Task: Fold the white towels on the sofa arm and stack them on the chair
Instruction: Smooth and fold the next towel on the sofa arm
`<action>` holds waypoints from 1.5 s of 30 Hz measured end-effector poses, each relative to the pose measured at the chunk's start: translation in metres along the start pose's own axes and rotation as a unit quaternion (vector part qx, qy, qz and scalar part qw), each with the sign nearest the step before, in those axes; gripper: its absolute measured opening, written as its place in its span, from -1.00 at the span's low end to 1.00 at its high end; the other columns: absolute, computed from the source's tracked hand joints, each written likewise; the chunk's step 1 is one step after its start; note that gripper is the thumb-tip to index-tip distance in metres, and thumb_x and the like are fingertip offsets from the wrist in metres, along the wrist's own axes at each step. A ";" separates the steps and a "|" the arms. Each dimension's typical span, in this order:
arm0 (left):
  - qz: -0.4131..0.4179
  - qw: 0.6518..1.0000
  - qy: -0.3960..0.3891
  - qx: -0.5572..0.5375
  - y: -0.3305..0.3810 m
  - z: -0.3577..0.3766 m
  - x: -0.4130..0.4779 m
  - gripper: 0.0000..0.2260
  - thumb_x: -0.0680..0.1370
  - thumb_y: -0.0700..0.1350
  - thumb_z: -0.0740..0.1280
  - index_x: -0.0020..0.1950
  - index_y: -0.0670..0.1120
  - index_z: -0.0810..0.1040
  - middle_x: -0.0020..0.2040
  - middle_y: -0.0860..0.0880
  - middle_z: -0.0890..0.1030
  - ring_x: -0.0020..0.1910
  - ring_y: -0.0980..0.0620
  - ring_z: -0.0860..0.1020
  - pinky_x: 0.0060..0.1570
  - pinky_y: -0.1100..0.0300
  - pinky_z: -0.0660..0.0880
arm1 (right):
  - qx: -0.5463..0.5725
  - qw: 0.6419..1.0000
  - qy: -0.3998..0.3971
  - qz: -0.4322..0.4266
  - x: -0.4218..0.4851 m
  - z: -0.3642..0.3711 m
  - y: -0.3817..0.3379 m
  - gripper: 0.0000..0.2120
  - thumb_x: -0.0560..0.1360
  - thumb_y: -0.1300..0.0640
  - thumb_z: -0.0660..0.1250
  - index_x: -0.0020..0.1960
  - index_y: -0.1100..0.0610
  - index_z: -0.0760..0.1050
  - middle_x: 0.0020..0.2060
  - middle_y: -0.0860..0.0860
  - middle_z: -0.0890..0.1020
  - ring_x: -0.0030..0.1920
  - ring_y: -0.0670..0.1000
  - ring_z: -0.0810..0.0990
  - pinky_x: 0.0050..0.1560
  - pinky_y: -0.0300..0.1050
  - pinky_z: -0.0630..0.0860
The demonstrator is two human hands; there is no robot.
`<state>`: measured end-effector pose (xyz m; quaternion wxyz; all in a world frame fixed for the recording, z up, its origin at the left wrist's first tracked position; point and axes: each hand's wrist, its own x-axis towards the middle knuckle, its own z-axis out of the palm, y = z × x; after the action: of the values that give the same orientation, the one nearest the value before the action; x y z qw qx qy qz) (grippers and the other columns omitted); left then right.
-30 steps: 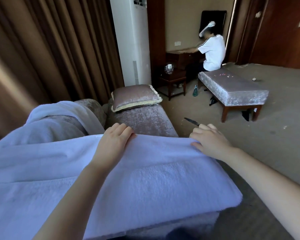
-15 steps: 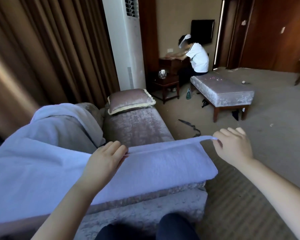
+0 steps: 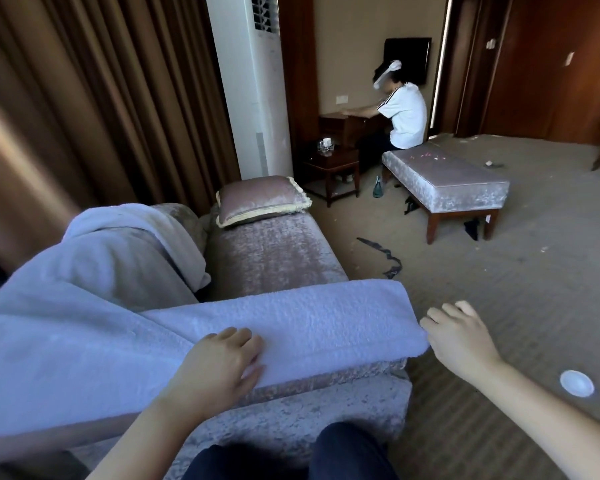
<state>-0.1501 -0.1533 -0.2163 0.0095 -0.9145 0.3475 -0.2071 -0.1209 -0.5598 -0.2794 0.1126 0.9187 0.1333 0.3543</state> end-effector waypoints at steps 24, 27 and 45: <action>-0.144 0.977 0.009 -0.156 0.023 0.032 0.072 -0.48 0.62 0.11 -0.03 0.38 -0.11 0.49 0.39 -0.04 0.49 0.40 -0.02 0.41 0.46 0.03 0.23 | 0.252 0.940 -0.196 0.118 0.087 -0.014 -0.086 -0.51 0.66 -0.11 -0.11 0.50 0.03 0.25 0.48 -0.10 0.30 0.50 -0.07 0.17 0.48 -0.05 0.06; -0.158 0.966 0.110 -0.176 -0.015 -0.001 0.049 -0.61 0.59 -0.02 0.07 0.22 -0.15 0.58 0.26 -0.05 0.57 0.24 -0.04 0.50 0.30 0.09 0.37 | 0.314 0.937 -0.108 0.112 0.107 -0.036 -0.121 -0.45 0.59 -0.13 -0.10 0.34 0.12 0.47 0.32 -0.02 0.51 0.35 0.04 0.43 0.35 0.04 0.32; -0.410 0.906 0.022 0.102 -0.179 -0.071 -0.198 -0.75 0.48 0.00 0.21 0.00 -0.05 0.63 -0.07 0.04 0.62 -0.22 -0.05 0.57 -0.33 0.18 0.49 | 0.451 0.849 -0.269 -0.061 0.267 -0.094 -0.412 -0.61 0.58 -0.10 0.21 0.34 0.05 0.40 0.21 0.04 0.56 0.21 0.12 0.51 0.06 -0.07 0.44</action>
<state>-0.1978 0.1179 -0.1960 0.0096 -0.9655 -0.0810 -0.2474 -0.0625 -0.0752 -0.1699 -0.2612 0.9178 0.2987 -0.0137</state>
